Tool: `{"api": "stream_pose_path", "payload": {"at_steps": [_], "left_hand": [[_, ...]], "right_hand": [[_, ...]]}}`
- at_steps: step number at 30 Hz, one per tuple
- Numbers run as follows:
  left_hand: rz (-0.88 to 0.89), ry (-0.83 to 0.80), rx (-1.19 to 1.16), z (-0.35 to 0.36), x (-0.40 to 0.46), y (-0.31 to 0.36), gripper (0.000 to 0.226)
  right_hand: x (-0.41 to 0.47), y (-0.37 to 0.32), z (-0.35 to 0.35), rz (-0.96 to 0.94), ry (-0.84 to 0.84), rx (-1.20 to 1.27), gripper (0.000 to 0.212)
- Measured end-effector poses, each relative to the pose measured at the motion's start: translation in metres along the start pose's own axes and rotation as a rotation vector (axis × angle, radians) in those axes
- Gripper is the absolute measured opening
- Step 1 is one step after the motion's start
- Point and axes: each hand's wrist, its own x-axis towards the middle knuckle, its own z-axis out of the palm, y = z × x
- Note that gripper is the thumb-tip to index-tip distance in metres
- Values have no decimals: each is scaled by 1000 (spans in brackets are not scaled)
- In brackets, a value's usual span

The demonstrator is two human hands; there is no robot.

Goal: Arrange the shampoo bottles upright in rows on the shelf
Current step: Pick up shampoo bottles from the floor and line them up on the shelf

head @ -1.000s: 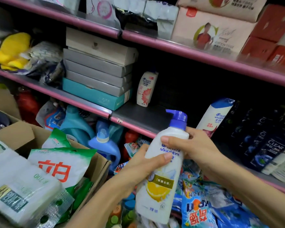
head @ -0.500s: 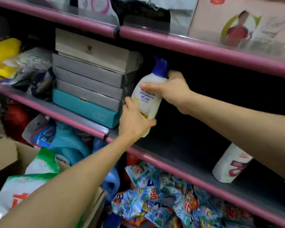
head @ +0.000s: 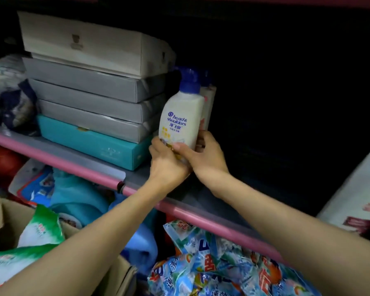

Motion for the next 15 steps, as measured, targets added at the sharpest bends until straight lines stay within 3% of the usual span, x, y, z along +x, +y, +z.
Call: {"api": "stream_pose_path", "payload": {"at_steps": [5, 15], "left_hand": [[-48, -16, 83, 6, 14, 2, 72], [-33, 111, 166, 23, 20, 0, 49]], "right_hand": [[8, 16, 0, -40, 42, -124, 57], [15, 36, 8, -37, 104, 25, 47]]}}
